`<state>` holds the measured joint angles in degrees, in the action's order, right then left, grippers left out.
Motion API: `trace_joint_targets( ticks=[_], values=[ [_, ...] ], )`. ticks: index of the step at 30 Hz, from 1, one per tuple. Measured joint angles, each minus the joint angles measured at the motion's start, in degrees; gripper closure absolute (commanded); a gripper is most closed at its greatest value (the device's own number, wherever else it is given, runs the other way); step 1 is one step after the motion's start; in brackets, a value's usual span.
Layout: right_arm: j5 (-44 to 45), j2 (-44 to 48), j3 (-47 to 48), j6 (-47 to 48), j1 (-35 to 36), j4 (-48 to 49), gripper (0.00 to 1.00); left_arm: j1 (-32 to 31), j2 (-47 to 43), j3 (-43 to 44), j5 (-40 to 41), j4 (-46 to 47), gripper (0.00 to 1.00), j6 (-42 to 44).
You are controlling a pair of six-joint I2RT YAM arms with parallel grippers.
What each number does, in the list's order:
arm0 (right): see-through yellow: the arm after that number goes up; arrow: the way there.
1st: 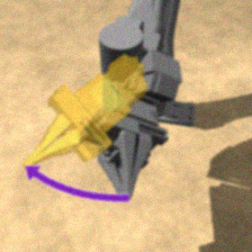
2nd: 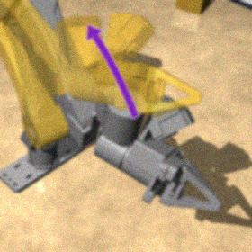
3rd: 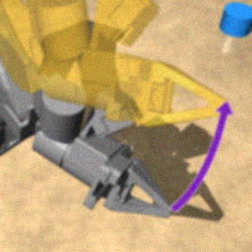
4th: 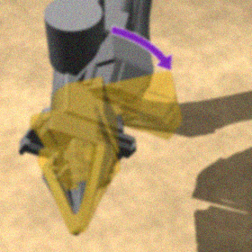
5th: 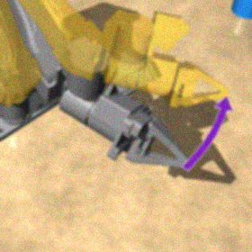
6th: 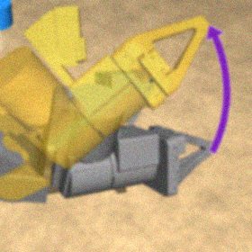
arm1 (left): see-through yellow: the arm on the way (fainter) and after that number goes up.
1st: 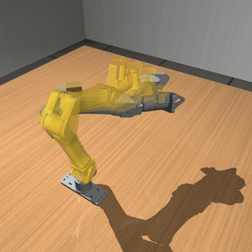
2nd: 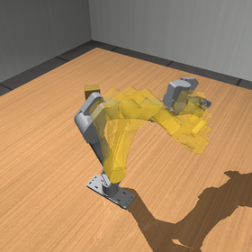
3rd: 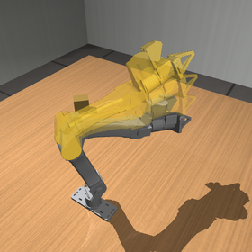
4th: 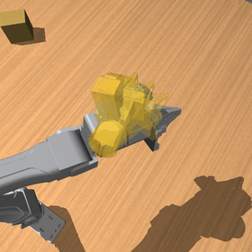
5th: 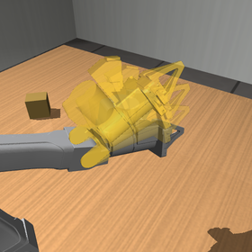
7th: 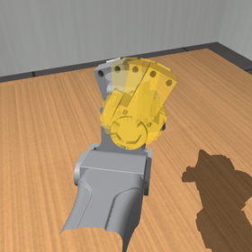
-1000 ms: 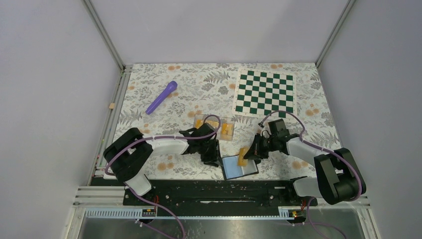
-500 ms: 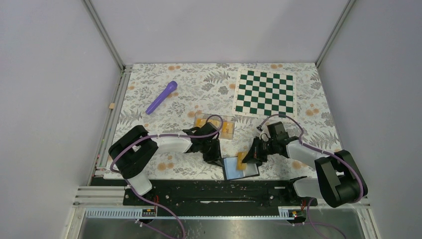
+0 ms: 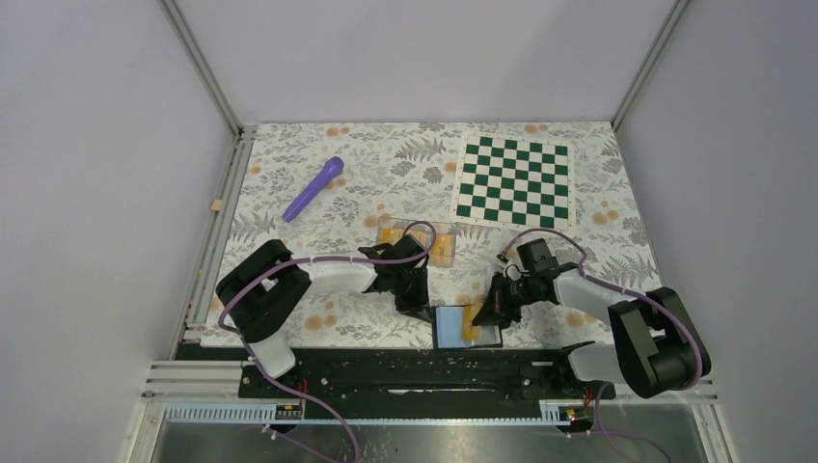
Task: Put the credit cards into the card holder
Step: Insert the credit card into the card holder.
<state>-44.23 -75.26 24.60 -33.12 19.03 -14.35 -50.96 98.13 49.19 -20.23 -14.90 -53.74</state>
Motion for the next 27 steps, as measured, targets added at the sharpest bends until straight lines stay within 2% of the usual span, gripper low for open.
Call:
trace_joint_targets(
  ticks=[18,27],
  values=[
    [-4.0,-6.9,1.8,1.4,0.0,-0.5,1.00,-0.3,1.2,1.9,-0.3,-2.0,1.00,1.0],
    [-5.0,-7.3,1.9,1.9,0.0,-0.3,1.00,-0.5,1.6,2.8,0.1,-3.3,1.00,1.3]
  ],
)
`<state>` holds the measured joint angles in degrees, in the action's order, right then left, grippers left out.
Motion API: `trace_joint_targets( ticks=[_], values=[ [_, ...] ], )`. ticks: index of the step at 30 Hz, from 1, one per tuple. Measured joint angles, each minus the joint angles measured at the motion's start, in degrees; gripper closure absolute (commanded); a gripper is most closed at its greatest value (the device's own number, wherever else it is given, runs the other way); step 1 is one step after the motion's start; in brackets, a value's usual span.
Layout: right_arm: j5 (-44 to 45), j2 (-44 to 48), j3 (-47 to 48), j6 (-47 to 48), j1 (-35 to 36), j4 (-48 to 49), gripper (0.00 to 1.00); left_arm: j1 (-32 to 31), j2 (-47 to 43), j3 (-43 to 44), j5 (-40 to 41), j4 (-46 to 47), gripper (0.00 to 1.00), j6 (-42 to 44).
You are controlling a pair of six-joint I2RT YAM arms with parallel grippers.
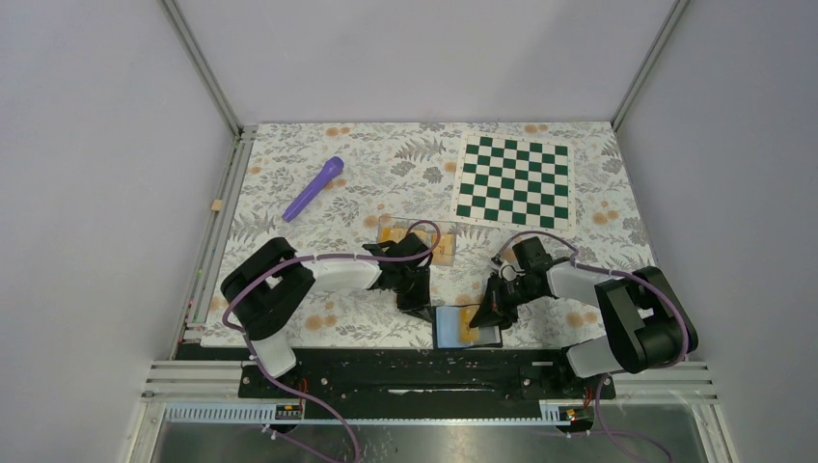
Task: Put the credit cards into the card holder
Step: Insert the credit card into the card holder.
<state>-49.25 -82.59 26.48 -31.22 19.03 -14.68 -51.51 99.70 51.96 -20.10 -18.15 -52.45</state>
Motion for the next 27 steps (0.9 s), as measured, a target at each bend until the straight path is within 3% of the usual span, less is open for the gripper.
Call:
trace_joint_targets(
  ticks=[14,27],
  values=[
    [3.6,3.2,3.4,3.4,0.2,-8.4,1.00,-0.6,0.5,1.4,1.1,-1.9,1.00,0.4],
    [0.4,-0.5,2.3,2.9,0.2,-4.3,1.00,-1.0,1.1,2.4,1.5,-2.9,1.00,1.2]
  ],
)
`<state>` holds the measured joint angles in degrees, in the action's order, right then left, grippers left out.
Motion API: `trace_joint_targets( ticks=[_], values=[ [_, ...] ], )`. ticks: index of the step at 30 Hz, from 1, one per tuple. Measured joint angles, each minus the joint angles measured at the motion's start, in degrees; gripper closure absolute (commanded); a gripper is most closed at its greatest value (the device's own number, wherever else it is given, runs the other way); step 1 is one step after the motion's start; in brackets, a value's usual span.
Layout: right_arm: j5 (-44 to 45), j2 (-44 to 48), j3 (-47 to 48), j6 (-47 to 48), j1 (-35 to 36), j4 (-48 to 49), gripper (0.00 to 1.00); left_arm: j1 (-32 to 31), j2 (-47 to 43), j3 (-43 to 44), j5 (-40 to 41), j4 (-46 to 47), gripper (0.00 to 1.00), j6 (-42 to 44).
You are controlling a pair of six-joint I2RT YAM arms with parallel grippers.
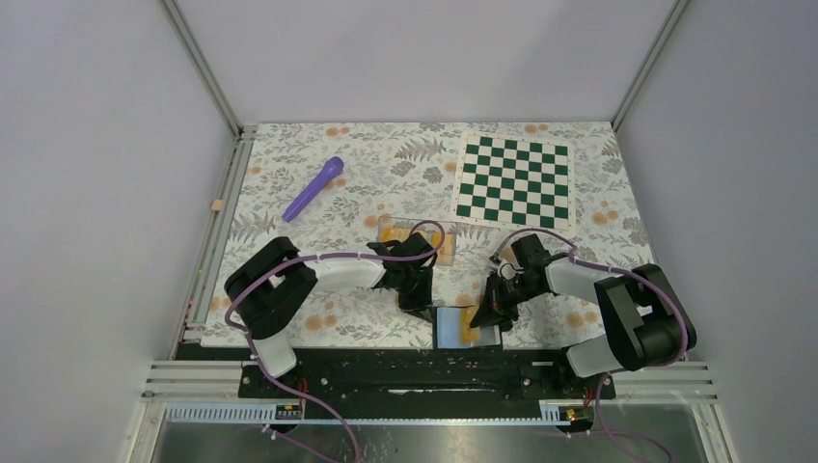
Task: Put the credit cards into the card holder
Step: Insert the credit card into the card holder.
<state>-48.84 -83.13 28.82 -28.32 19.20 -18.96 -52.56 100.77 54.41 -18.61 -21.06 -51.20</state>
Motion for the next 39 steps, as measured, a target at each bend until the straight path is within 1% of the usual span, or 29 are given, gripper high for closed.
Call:
trace_joint_targets(
  ticks=[7,11,21,31,39],
  values=[
    [-1.3,-1.0,-0.1,0.2,0.0,0.6,1.00,0.0,0.4,0.6,0.0,-0.7,1.00,0.2],
    [-0.9,-1.0,0.3,1.3,0.0,-1.0,1.00,-0.1,0.6,1.0,0.0,-1.3,1.00,0.4],
    [1.6,2.1,0.4,1.3,0.0,-4.5,1.00,-0.7,1.0,1.5,0.3,-1.4,1.00,0.4],
    [1.1,1.4,0.4,1.2,0.0,-4.2,1.00,-0.9,1.1,1.9,0.5,-1.8,1.00,0.4],
    [-1.5,-0.2,0.3,1.0,0.0,-2.5,1.00,-0.9,1.3,2.3,0.6,-2.4,1.00,0.6]
  ],
)
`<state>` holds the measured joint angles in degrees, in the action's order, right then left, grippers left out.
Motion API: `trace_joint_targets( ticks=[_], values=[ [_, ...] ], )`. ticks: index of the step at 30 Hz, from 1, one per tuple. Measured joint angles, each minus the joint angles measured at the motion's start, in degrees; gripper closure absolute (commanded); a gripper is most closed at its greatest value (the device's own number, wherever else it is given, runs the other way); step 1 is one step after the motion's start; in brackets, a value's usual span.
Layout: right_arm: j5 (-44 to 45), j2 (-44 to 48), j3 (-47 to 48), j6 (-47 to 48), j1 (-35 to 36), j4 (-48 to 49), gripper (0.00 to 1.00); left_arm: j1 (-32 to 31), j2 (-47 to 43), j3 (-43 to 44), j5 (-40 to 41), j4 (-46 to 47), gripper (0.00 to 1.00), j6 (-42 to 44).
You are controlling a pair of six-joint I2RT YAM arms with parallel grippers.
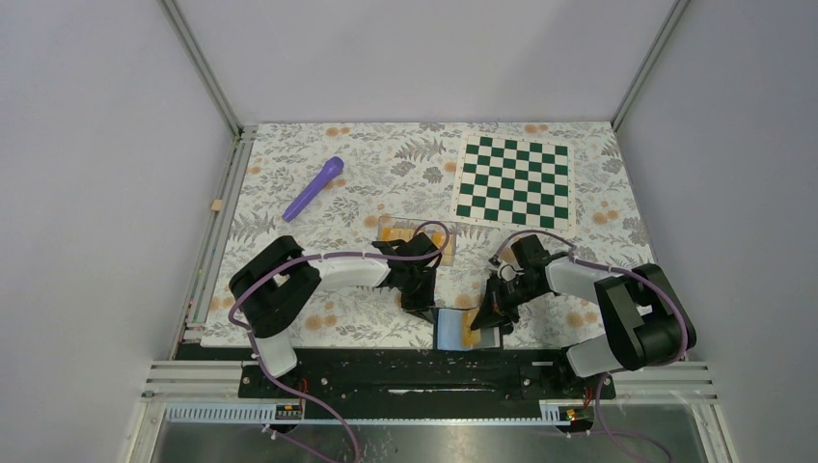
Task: Put the credit cards into the card holder
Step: Insert the credit card into the card holder.
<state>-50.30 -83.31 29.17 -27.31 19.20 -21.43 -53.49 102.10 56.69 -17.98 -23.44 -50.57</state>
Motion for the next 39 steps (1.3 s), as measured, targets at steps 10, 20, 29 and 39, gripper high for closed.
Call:
trace_joint_targets(
  ticks=[10,20,29,39],
  values=[
    [0.6,-1.8,0.1,0.5,0.5,0.5,0.98,-0.1,0.2,0.3,0.1,-0.4,1.00,0.2],
    [7.0,-0.6,3.7,1.2,4.5,-3.6,0.91,-0.1,0.2,0.3,0.1,-0.4,1.00,0.2],
    [11.3,-0.5,4.4,0.5,7.6,-3.8,0.78,-0.1,0.2,0.4,0.1,-0.5,1.00,0.2],
    [16.4,-0.5,5.9,-1.1,10.8,-5.2,0.70,-0.2,0.5,1.0,0.2,-1.2,1.00,0.7]
  ],
)
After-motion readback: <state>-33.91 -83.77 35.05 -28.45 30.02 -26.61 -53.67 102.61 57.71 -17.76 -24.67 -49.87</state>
